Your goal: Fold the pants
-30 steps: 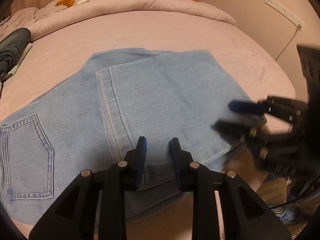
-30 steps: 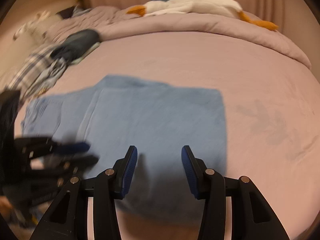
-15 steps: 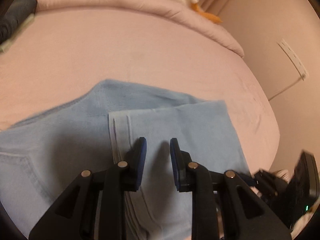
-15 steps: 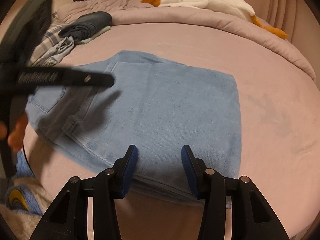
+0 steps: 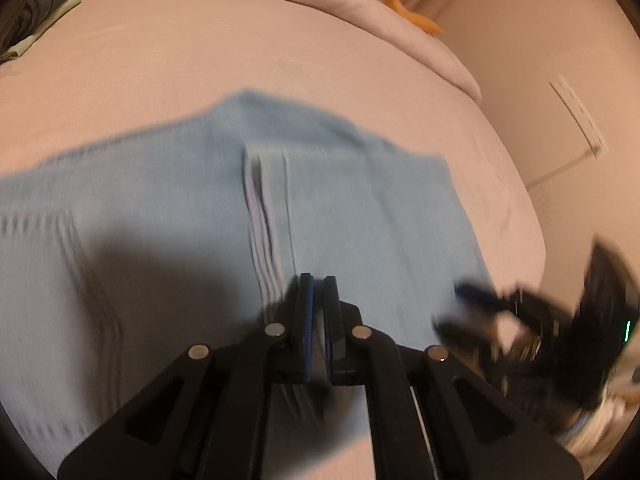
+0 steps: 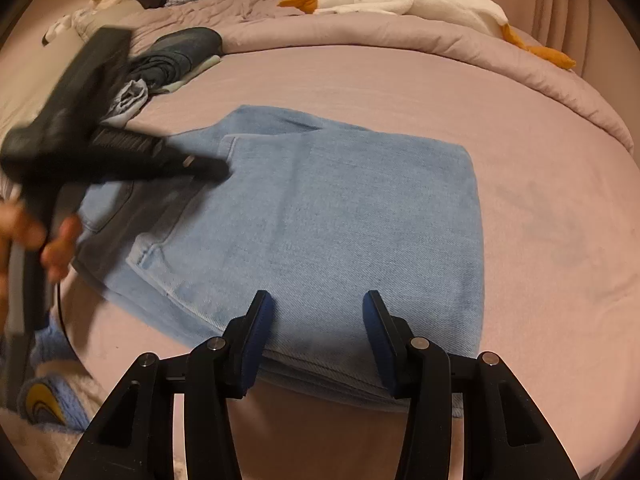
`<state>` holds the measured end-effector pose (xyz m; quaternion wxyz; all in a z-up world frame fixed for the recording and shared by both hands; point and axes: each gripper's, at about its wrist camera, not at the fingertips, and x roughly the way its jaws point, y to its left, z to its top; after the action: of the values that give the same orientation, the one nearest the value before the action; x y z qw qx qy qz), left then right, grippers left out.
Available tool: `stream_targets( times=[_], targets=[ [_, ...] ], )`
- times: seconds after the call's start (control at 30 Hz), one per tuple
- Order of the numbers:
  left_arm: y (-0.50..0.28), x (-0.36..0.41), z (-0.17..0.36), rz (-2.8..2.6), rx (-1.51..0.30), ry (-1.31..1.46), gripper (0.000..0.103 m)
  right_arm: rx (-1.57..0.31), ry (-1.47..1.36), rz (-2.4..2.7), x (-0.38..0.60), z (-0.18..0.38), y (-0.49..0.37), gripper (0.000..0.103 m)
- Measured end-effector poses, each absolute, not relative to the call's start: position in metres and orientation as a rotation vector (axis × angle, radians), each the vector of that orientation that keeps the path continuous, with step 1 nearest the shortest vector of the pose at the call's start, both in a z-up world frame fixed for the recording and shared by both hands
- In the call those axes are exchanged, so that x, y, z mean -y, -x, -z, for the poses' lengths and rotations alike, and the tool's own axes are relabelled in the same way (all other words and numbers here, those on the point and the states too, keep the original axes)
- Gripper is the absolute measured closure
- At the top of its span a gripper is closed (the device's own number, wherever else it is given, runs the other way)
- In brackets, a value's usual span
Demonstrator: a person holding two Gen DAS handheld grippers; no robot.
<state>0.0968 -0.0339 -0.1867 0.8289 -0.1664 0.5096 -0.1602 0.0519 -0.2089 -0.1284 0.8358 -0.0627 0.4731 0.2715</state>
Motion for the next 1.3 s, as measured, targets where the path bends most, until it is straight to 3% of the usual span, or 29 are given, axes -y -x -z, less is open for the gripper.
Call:
stream_targets(
  times=[0.3, 0.37, 0.4, 0.63, 0.8, 1.0, 1.3],
  targets=[
    [-0.060, 0.026, 0.184, 0.320, -1.050, 0.352, 0.096, -0.995, 0.097, -0.611, 0.197, 0.122, -0.056, 0.055],
    [-0.057, 0.023, 0.182, 0.296, -1.047, 0.338, 0.076, -0.994, 0.079, -0.651, 0.188, 0.119, -0.059, 0.055],
    [-0.054, 0.019, 0.182, 0.274, -1.046, 0.337, 0.072, -0.991, 0.073, -0.669, 0.183, 0.119, -0.061, 0.055],
    [-0.010, -0.023, 0.168, 0.219, -0.996, 0.432, 0.071, -0.991, 0.102, -0.745, 0.146, 0.126, -0.063, 0.055],
    [0.037, -0.065, 0.160, 0.186, -0.934, 0.589, 0.065, -0.940, 0.271, -0.743, 0.128, 0.136, -0.052, 0.055],
    [0.080, -0.105, 0.162, 0.083, -0.842, 0.807, 0.053, -0.977, 0.212, -0.758, 0.133, 0.136, -0.064, 0.055],
    [0.081, -0.151, 0.185, -0.065, -0.799, 1.027, 0.053, -0.978, 0.207, -0.742, 0.132, 0.136, -0.061, 0.055]
  ],
)
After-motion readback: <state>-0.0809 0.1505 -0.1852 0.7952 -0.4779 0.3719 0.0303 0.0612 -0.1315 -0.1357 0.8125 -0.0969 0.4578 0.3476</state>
